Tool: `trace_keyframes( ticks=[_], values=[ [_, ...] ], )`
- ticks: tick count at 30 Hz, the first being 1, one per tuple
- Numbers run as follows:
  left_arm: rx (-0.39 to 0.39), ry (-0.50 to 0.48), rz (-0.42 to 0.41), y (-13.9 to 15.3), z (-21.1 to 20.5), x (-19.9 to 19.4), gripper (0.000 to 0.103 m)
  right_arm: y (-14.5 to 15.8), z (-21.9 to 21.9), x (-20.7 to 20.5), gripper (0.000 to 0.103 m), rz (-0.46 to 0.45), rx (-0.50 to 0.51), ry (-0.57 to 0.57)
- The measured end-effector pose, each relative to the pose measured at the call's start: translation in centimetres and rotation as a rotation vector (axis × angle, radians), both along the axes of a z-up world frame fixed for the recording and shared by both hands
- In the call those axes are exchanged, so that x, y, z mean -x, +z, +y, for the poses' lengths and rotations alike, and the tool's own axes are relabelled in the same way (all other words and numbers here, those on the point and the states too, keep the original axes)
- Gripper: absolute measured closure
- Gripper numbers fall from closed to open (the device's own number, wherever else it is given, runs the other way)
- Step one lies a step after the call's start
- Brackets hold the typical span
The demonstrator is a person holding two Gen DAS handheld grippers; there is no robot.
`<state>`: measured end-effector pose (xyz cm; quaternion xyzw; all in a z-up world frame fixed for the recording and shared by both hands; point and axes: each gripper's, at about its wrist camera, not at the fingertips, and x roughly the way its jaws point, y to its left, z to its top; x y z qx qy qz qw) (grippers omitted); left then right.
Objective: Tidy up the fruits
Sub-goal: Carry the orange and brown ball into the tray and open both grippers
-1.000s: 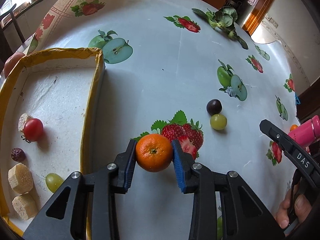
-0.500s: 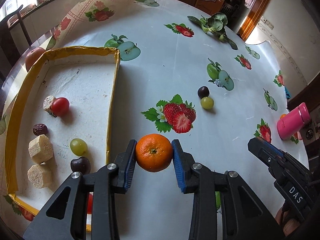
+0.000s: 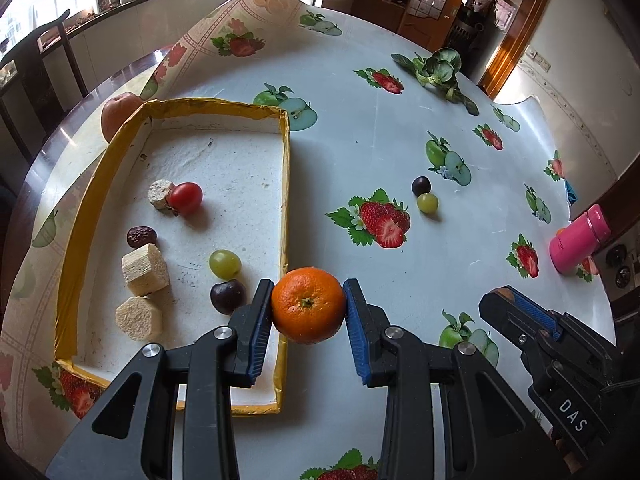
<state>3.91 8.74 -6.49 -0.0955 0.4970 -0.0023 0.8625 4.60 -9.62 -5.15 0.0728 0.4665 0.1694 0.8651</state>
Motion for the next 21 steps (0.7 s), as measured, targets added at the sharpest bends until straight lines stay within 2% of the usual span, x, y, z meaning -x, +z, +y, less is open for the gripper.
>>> trace_keyframes(
  ticks=[21],
  values=[
    [-0.003, 0.047, 0.006, -0.1, 4.3, 1.9, 0.071, 0.2, 6.2, 1.9, 0.082, -0.003, 0.012, 0.109]
  ],
)
